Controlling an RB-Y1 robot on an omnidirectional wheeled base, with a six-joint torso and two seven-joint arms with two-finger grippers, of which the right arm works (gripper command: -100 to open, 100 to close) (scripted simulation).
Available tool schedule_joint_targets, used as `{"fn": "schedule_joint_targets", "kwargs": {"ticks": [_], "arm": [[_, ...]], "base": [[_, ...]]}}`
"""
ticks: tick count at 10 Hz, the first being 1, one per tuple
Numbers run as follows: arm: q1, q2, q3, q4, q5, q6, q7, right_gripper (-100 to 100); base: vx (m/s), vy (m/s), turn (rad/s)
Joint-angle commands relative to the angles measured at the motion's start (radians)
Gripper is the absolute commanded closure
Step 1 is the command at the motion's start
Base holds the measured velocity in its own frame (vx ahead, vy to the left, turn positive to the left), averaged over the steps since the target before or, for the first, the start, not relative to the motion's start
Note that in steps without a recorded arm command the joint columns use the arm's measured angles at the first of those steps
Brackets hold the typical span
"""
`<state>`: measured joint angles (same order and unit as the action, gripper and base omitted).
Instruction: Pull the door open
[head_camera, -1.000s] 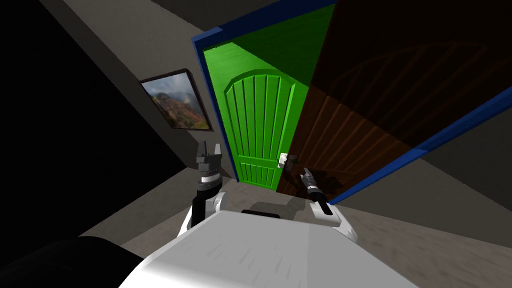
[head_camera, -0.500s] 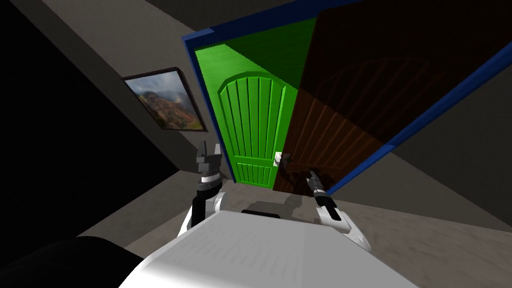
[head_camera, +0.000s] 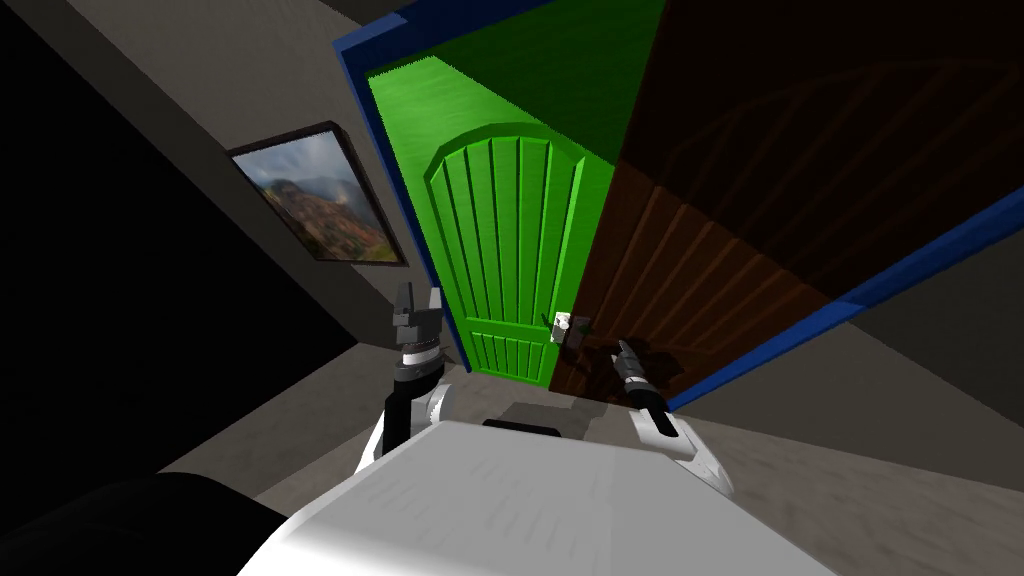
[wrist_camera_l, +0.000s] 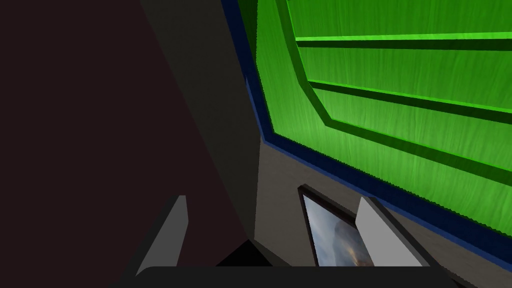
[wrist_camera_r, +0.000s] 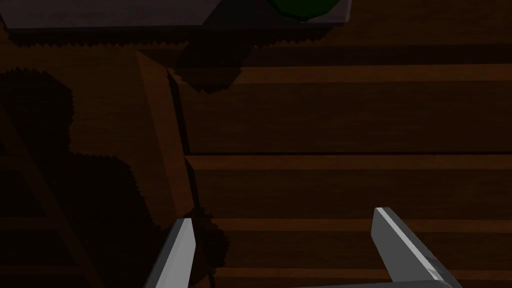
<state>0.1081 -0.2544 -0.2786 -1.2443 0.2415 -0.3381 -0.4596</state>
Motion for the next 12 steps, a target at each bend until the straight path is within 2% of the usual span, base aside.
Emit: {"fn": "schedule_joint_targets", "kwargs": {"ticks": [1,3,4,5,10,12], "arm": [[-0.013,0.011,0.015,-0.008,0.002,-0.001,0.002,-100],[-0.039,0.029,0.044,-0.017,0.007,-0.009,0.003,-100],[-0.037,0.021,0.034,-0.005,0.004,-0.009,0.002,-100],[-0.037,0.021,0.034,-0.005,0.004,-0.009,0.002,100],[-0.037,0.021,0.034,-0.005,0.004,-0.009,0.002,100],[-0.011,0.002,0.017,0.002,0.002,-0.006,-0.004,100]], "base": [[0.191,0.066,0.121],[0.218,0.105,0.174],[0.1,0.052,0.024],[-0.011,-0.007,-0.025],[-0.019,-0.007,0.007],[-0.162,-0.063,-0.065]]}}
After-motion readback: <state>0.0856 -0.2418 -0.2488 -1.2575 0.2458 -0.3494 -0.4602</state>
